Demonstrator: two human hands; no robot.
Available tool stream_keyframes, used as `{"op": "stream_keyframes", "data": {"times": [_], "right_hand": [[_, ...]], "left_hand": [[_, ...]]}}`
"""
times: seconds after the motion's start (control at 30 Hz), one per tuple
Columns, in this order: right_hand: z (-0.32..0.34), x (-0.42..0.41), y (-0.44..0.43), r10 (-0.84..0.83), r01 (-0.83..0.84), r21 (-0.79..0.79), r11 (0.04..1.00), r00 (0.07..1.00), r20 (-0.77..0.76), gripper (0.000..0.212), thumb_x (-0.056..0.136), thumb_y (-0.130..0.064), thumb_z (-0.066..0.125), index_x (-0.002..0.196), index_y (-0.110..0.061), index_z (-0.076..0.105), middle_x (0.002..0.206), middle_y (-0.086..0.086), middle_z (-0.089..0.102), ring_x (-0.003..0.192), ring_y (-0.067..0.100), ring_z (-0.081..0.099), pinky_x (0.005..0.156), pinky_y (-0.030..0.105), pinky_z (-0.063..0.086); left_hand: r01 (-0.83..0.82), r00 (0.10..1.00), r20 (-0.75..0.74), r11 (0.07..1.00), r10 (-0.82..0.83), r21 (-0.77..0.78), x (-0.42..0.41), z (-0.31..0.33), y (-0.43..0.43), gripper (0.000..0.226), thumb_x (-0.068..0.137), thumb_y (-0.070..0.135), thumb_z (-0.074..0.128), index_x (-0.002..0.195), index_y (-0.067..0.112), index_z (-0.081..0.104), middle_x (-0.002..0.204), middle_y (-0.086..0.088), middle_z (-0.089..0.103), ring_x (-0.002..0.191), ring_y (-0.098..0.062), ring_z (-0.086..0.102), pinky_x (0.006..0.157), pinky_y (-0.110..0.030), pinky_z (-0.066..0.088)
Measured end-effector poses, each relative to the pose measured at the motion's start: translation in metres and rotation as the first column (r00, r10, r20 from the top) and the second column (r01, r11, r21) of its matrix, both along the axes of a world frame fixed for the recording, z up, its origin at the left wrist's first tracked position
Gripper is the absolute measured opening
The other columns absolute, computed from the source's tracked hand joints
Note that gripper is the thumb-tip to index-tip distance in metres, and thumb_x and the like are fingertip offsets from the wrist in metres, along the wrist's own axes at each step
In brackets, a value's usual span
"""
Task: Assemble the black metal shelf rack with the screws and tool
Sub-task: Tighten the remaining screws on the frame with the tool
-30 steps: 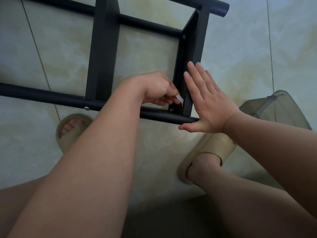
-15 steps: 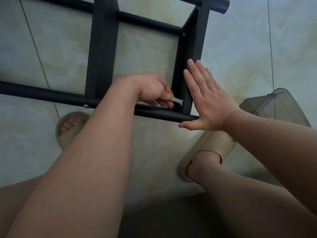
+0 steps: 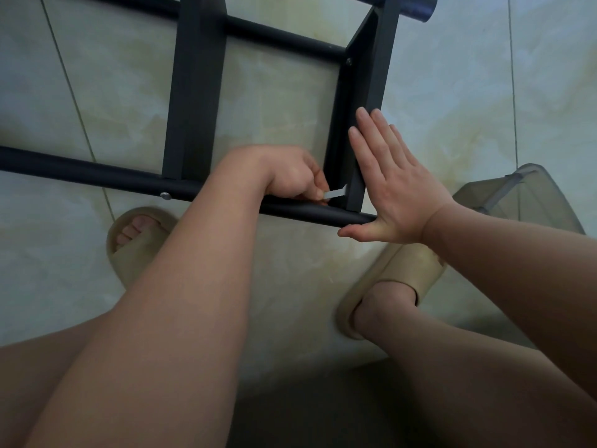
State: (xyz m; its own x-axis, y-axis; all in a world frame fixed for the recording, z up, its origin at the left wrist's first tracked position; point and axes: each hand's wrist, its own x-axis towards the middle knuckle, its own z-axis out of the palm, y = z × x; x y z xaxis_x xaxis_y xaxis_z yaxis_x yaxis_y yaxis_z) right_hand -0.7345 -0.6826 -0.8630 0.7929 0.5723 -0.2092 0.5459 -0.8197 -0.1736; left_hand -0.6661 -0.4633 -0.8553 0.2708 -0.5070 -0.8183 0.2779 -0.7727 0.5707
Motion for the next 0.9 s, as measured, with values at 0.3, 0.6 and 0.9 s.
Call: {"op": "stream_keyframes", "data": {"times": [0.3,0.6,0.9], "right_hand": [[0.002,0.0,0.001,-0.005,0.005,-0.009,1.0,1.0,-0.011,0.125,0.082,-0.091,0.034,0.159,0.004,0.004,0.167,0.025,-0.001,0.156,0.04,-0.004,0.127,0.053,0.006],[0.003,0.0,0.001,-0.009,0.009,0.003,1.0,1.0,-0.026,0.124,0.083,-0.09,0.032,0.159,0.003,0.004,0.167,0.025,-0.001,0.156,0.041,-0.004,0.127,0.054,0.008],[0.003,0.0,0.001,-0.009,0.009,0.005,1.0,1.0,-0.023,0.125,0.083,-0.091,0.032,0.159,0.004,0.006,0.167,0.026,0.001,0.156,0.041,-0.002,0.126,0.055,0.01]], "left_hand": [[-0.093,0.995,0.029,0.996,0.092,0.017,0.002,-0.003,0.0,0.016,0.089,0.012,0.069,0.087,0.027,0.074,0.083,0.003,0.072,0.076,-0.011,0.064,0.077,-0.027,0.053],[-0.241,0.969,0.049,0.97,0.242,-0.022,0.006,-0.006,-0.01,0.029,0.087,0.008,0.061,0.075,0.032,0.072,0.091,-0.001,0.067,0.087,-0.013,0.06,0.079,-0.031,0.056],[-0.514,0.849,-0.202,0.852,0.488,-0.103,0.0,-0.007,-0.013,0.01,0.098,0.021,0.062,0.092,0.02,0.069,0.078,0.007,0.072,0.082,-0.009,0.067,0.077,-0.028,0.052]]}}
